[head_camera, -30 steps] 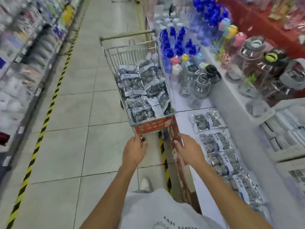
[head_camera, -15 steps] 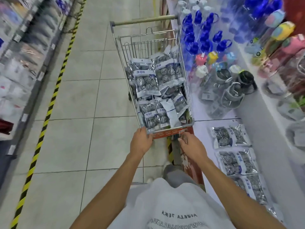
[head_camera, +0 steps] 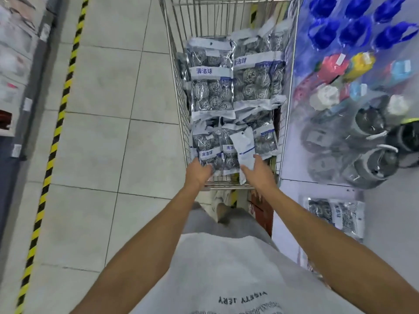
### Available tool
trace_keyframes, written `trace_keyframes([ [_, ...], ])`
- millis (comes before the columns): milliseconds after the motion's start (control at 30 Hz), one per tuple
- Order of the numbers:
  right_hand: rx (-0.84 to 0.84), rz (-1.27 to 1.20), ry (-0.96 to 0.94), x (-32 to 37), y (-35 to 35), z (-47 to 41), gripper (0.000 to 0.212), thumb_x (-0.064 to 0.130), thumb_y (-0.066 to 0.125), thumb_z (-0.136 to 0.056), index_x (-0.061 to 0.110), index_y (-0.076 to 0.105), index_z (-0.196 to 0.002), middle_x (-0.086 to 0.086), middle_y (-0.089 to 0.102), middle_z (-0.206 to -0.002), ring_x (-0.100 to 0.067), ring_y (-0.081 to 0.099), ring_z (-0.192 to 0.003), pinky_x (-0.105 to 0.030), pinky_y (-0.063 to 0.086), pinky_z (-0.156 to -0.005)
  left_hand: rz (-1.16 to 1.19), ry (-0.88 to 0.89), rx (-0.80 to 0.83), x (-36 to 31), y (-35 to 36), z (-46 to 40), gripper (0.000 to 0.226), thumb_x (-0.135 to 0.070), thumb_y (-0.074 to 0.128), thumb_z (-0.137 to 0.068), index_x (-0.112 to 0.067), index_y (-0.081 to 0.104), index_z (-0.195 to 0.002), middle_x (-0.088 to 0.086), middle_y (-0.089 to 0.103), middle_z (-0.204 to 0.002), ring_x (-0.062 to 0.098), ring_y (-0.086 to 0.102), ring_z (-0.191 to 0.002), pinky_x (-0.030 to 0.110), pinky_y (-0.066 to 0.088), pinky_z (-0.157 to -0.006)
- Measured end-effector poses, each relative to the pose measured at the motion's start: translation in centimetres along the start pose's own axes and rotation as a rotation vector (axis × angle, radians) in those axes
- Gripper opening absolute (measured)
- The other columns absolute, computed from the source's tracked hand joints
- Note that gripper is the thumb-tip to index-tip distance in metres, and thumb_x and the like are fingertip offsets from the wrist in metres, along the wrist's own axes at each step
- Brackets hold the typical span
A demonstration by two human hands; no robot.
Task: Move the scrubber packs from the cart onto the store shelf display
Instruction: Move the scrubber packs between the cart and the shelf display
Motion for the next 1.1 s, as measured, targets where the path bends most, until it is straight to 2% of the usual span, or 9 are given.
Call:
trace_keyframes([
  [100,0.029,-0.013,0.037,-0.2,1.0,-3.9,0.08,0.064,0.063,-0.085,0.013,0.045,-0.144,-0.012,0.061,-0.135,-0.035,0.061,-0.122,-0.047,0.053,-0.098,0.017,-0.077,0.028,-0.1,1.0,-3.1,0.038,-0.024,0.062,-0.098,-0.009,0.056,-0.132,0.006,0.068,-0.112,0.022,0.066,-0.09,0.029,0.052,-0.074],
  [200,0.053,0.022,0.081,-0.3,2.1,-7.0,0.092,0.064,0.067,-0.087,0.012,0.032,-0.154,-0.017,0.048,-0.148,-0.039,0.052,-0.132,-0.052,0.049,-0.104,0.049,-0.187,0.039,0.7,1.7,-5.8,0.029,-0.021,0.064,-0.099,-0.01,0.059,-0.126,0.0,0.067,-0.095,0.009,0.058,-0.069,0.022,0.046,-0.049],
  [367,0.086,0.069,0.188,-1.4,3.7,-10.7,0.1,0.059,0.073,-0.086,0.014,0.018,-0.156,-0.025,0.039,-0.152,-0.046,0.051,-0.131,-0.055,0.048,-0.105,0.049,-0.287,0.032,1.6,2.8,-8.9,0.026,-0.013,0.064,-0.098,-0.013,0.049,-0.12,0.004,0.063,-0.099,0.01,0.055,-0.065,0.022,0.045,-0.046],
  [500,0.04,0.081,0.213,-1.7,4.5,-11.9,0.095,0.048,0.077,-0.087,0.018,0.018,-0.154,-0.024,0.046,-0.149,-0.045,0.06,-0.121,-0.056,0.053,-0.1,0.046,-0.27,0.002,1.1,3.8,-9.6,0.058,-0.009,0.063,-0.099,-0.009,0.034,-0.15,0.001,0.061,-0.104,0.002,0.044,-0.063,0.008,0.036,-0.036],
  [600,-0.041,0.077,0.196,-2.2,3.8,-12.3,0.075,0.036,0.072,-0.094,0.018,0.026,-0.15,-0.018,0.059,-0.133,-0.042,0.067,-0.106,-0.055,0.058,-0.088,0.081,-0.257,-0.043,0.8,4.1,-9.7,0.059,-0.014,0.07,-0.097,-0.009,0.037,-0.145,0.01,0.065,-0.126,0.011,0.06,-0.078,0.014,0.046,-0.065],
  [733,-0.062,-0.163,0.194,-3.2,2.5,-12.0,0.062,0.023,0.066,-0.094,0.021,0.039,-0.149,-0.006,0.066,-0.126,-0.03,0.067,-0.101,-0.046,0.057,-0.089,0.128,-0.262,-0.052,0.5,3.7,-9.5,0.067,-0.017,0.078,-0.091,-0.012,0.037,-0.145,0.0,0.062,-0.109,0.006,0.059,-0.071,0.013,0.045,-0.053],
  [833,-0.071,-0.431,0.245,-3.9,1.0,-10.6,0.064,0.014,0.065,-0.095,0.02,0.041,-0.154,0.002,0.062,-0.123,-0.021,0.064,-0.105,-0.035,0.053,-0.088,0.145,-0.264,0.001,-0.2,3.1,-8.8,0.054,-0.014,0.078,-0.089,-0.013,0.05,-0.135,0.002,0.069,-0.12,0.011,0.063,-0.079,0.021,0.05,-0.066],
  [967,-0.063,-0.694,0.264,-4.2,-0.9,-7.9,0.065,0.004,0.06,-0.094,0.023,0.041,-0.153,0.0,0.061,-0.126,-0.022,0.064,-0.108,-0.036,0.053,-0.087,0.152,-0.157,0.006,-3.1,0.3,-6.9,0.047,-0.022,0.077,-0.092,-0.011,0.06,-0.134,-0.006,0.066,-0.112,0.014,0.062,-0.09,0.031,0.05,-0.098],
  [1100,-0.11,-1.03,0.312,-4.1,-2.6,-4.4,0.032,0.002,0.059,-0.088,0.023,0.057,-0.113,-0.004,0.069,-0.101,-0.017,0.072,-0.081,-0.031,0.057,-0.068,0.192,-0.037,0.081,-6.1,-1.9,-4.5,0.059,-0.015,0.067,-0.098,-0.004,0.044,-0.151,0.004,0.057,-0.131,0.014,0.047,-0.106,0.028,0.037,-0.091],
])
Point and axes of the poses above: each hand's wrist, its own z-axis away from the middle knuckle, its own y-axis out of the palm, x = y × z, the point moved 8 cm from there along -z, towards the middle knuckle
